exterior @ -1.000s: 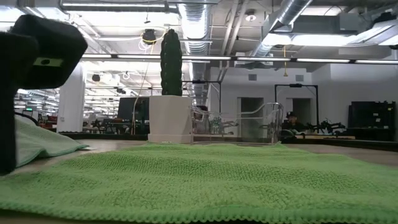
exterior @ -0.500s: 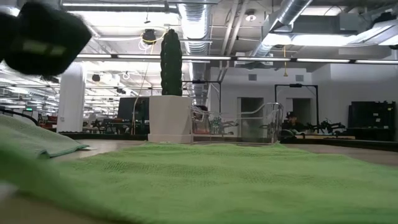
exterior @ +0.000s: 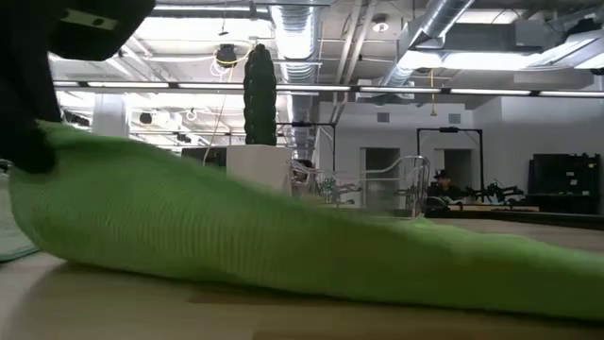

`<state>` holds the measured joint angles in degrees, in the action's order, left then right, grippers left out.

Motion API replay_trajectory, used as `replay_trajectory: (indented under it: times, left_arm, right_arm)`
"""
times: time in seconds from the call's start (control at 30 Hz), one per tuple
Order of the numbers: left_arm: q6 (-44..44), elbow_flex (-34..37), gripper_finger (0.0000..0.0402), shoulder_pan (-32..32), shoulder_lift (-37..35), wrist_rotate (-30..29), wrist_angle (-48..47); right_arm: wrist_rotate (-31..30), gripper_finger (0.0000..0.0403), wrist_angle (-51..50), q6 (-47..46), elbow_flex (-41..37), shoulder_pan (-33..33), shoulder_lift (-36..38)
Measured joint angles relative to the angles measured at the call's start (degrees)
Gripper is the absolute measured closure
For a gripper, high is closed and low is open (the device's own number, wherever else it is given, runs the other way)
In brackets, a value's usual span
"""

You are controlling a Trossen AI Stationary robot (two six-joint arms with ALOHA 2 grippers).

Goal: Fold microfiber towels
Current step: Fold the green towel

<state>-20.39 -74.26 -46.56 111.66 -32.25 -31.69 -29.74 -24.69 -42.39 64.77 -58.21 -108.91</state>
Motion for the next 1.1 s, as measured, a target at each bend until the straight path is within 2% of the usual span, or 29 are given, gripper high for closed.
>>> replay_trajectory:
  times: [0.2, 0.53, 0.7, 1.1]
  left_arm:
    - [-1.4, -1.1, 0.0401, 3.3, 0.0, -0.1, -4.2]
    - [-0.8, -1.1, 0.0401, 7.6, -0.3, 0.0, -7.7]
    - [0.1, -1.1, 0.0401, 7.7, -0.3, 0.0, -7.8]
    - [-0.8, -1.1, 0.0401, 9.2, -0.3, 0.3, -11.2]
  right_arm:
    - [-0.4, 0.0149, 1.3, 1.7, 0.1, 0.9, -0.1]
    - [-0.5, 0.0148, 1.6, -0.8, 0.1, 1.4, -0.1]
    - [-2.7, 0.0148, 0.7, -2.5, 0.1, 1.7, -0.1]
    - [-3.7, 0.0148, -1.6, -4.5, 0.1, 2.2, -0.1]
